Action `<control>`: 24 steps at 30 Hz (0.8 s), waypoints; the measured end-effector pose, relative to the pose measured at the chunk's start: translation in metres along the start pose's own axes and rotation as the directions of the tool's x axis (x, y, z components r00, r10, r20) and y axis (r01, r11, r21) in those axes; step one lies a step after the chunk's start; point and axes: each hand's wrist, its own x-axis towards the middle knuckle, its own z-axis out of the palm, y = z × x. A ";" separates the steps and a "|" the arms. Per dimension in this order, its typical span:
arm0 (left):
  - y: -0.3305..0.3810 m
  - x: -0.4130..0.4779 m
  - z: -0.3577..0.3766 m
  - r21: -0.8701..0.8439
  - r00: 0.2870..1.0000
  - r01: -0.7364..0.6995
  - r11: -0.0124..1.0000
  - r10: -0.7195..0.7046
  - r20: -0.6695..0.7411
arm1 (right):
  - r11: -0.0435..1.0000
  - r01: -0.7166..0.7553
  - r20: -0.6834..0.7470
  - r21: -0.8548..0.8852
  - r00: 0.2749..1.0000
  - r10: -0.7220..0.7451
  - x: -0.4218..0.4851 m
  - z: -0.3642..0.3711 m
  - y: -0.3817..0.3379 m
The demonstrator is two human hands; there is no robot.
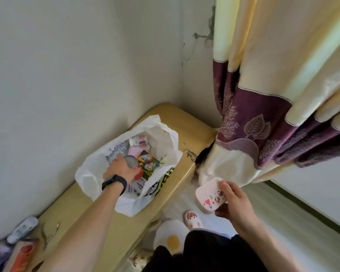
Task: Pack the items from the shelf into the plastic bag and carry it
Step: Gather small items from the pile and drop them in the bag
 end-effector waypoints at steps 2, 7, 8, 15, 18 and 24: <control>0.007 0.017 -0.007 0.028 0.999 0.013 1.000 -0.011 -0.045 | 1.000 -0.026 -0.021 0.010 0.999 0.027 0.002 -0.010 0.004; 0.012 0.066 -0.014 0.234 0.994 -0.018 0.972 0.044 -0.105 | 0.999 -0.048 -0.058 0.004 0.997 0.048 0.011 -0.011 0.011; 0.010 0.074 -0.012 0.277 0.994 -0.022 0.961 0.051 -0.098 | 0.999 -0.048 -0.061 -0.001 0.997 0.048 0.013 -0.008 0.011; -0.022 0.109 0.008 0.426 0.999 -0.031 0.904 0.020 0.030 | 0.995 0.032 0.110 -0.098 0.994 -0.022 0.034 0.054 -0.014; -0.036 0.111 0.011 0.340 1.000 -0.018 0.940 0.010 0.026 | 0.985 0.100 0.196 -0.142 0.978 -0.071 0.038 0.081 -0.027; -0.039 0.072 -0.020 0.221 0.975 -0.216 0.951 0.201 0.090 | 0.941 0.146 0.260 -0.305 0.963 -0.065 0.048 0.122 -0.038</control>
